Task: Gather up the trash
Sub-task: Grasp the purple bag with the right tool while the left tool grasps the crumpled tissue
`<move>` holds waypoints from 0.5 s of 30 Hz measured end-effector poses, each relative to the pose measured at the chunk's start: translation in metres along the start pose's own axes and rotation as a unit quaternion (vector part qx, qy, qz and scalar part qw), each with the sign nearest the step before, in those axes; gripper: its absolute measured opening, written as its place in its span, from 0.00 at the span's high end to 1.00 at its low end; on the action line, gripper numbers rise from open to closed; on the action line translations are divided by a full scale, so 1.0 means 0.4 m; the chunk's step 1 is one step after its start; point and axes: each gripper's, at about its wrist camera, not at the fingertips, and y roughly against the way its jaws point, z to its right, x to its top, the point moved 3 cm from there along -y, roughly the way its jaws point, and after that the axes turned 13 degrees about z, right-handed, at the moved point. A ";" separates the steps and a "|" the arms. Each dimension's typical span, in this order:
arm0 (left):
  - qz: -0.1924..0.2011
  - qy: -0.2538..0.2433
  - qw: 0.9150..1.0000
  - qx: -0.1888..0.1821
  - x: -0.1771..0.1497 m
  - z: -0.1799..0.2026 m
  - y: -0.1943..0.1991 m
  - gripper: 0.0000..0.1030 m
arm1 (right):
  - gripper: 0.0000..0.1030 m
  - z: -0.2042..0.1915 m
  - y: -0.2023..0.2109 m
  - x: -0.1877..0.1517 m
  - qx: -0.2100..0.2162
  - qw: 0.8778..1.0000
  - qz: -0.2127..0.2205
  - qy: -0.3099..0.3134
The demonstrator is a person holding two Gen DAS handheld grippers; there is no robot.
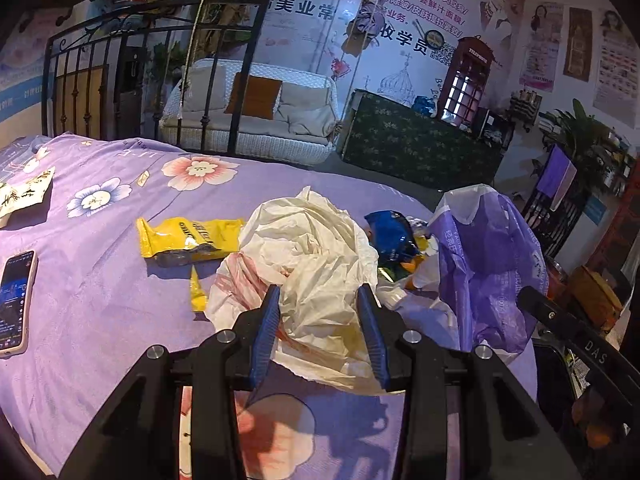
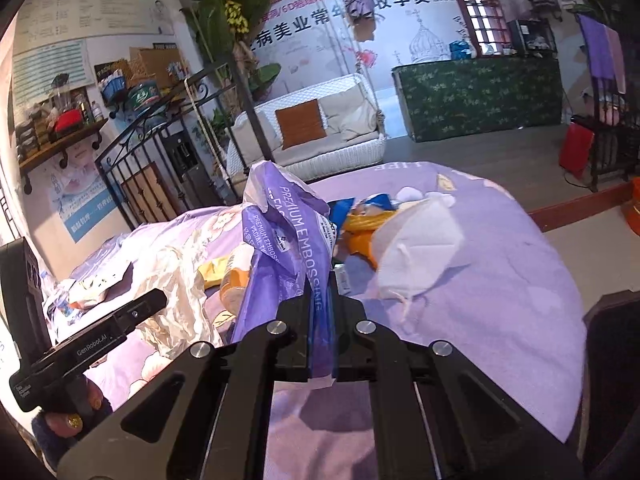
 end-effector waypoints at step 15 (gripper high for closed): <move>-0.011 -0.040 0.994 -0.105 -0.058 0.218 0.020 0.62 | 0.94 0.274 0.231 0.028 -0.138 0.988 0.046 -0.050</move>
